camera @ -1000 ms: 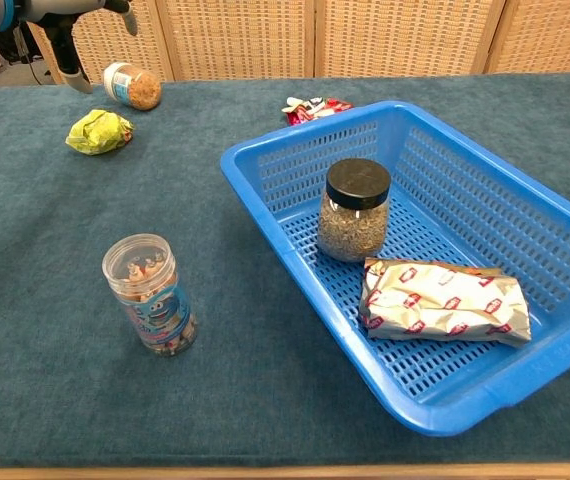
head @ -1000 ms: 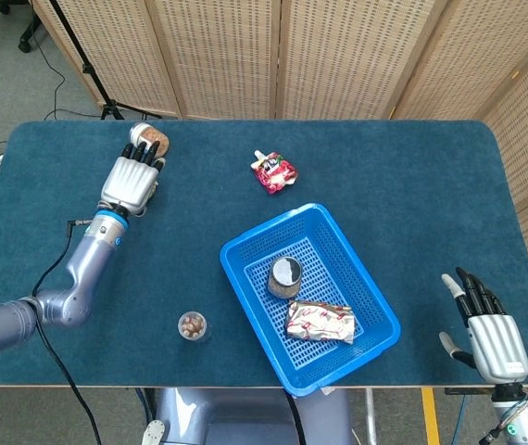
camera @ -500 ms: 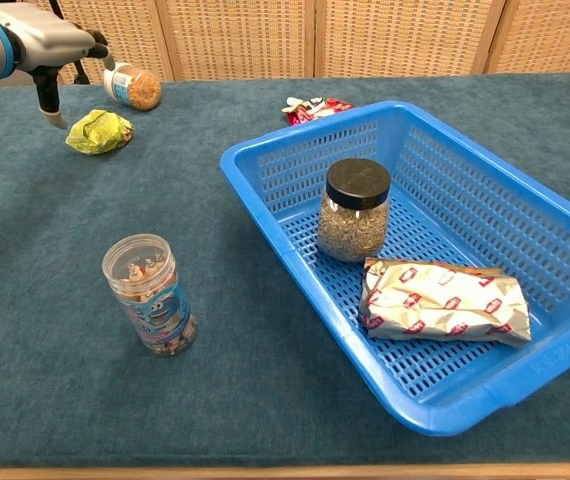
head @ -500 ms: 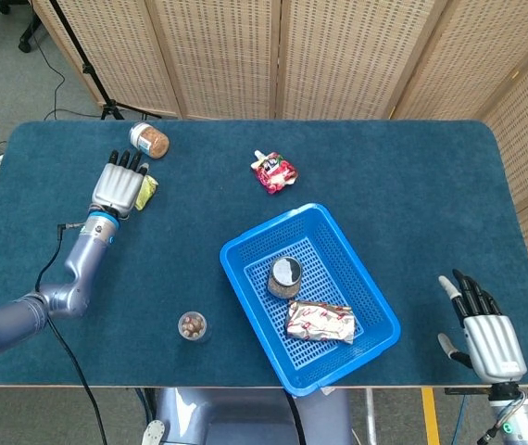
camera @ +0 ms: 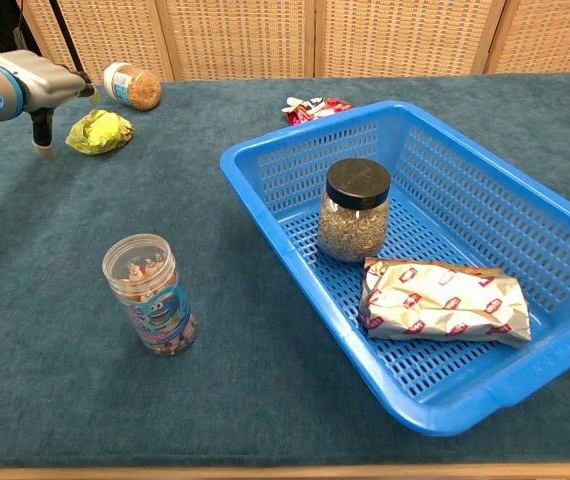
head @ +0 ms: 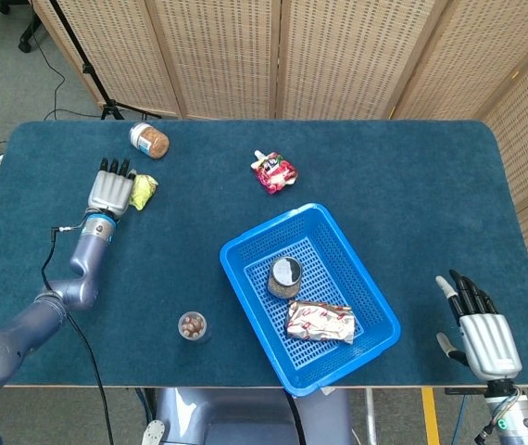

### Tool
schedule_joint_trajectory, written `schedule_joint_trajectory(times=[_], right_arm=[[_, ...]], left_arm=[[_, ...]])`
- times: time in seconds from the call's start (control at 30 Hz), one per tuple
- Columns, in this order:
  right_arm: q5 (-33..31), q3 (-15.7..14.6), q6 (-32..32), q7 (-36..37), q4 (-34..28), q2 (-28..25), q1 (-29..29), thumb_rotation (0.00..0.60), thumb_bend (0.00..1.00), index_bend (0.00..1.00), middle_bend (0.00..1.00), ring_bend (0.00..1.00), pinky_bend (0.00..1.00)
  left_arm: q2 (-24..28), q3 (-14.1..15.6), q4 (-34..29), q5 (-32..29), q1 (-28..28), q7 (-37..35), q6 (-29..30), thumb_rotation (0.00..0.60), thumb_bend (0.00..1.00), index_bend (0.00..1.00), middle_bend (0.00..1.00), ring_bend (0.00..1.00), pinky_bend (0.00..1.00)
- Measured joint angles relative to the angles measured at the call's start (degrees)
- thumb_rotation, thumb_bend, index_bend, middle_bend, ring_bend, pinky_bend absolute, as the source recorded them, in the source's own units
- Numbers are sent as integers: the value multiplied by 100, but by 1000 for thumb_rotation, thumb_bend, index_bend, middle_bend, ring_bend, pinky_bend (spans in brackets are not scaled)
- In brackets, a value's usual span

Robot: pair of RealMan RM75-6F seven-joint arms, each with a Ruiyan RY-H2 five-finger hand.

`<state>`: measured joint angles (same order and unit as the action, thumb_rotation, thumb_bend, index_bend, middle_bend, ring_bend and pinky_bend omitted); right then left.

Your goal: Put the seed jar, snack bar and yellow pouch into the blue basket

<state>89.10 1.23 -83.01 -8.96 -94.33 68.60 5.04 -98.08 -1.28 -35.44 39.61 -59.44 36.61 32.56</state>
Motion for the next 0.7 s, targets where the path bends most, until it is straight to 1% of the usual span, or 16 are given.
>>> schedule_joint_trajectory(times=[0.17,0.2,0.27,0.33,0.4,0.5,0.6,0.7], right_arm=[[1,0,12,-30,7,19,14,600,311,65,0,0,167],[0,0,15,-33,11,22,16,600,311,65,0,0,167],[-12,0,25,-38,15,28,20,600,311,65,0,0,167],[-30,5,29,-38,19,28,21,600,311,65,0,0,167],[-56,13,31,-34,28,26,20,600,311,65,0,0,167],[-76,17,31,-27,34,19,16,600,311,65,0,0,167],[-71,15,25,-18,31,13,14,600,311,65,0,0,167],[-52,10,9,-6,21,5,11,600,311,65,0,0,167]], left_arm=[[-438,-98,708,299,14,-224,-208,600,150,64,0,0,77],[-536,-115,860,427,14,-304,-219,600,165,88,0,9,77],[-669,-132,1059,643,19,-458,-198,600,194,168,5,59,107],[-810,-136,1237,919,32,-694,-115,600,233,288,62,161,196],[-948,-122,1371,1222,56,-975,40,600,254,370,128,223,256],[-1129,-77,1620,1657,99,-1378,203,600,266,442,175,255,283],[-1279,-47,1876,1990,136,-1691,252,600,283,494,203,273,305],[-1358,-50,2037,2197,168,-1858,270,600,298,546,234,295,328]])
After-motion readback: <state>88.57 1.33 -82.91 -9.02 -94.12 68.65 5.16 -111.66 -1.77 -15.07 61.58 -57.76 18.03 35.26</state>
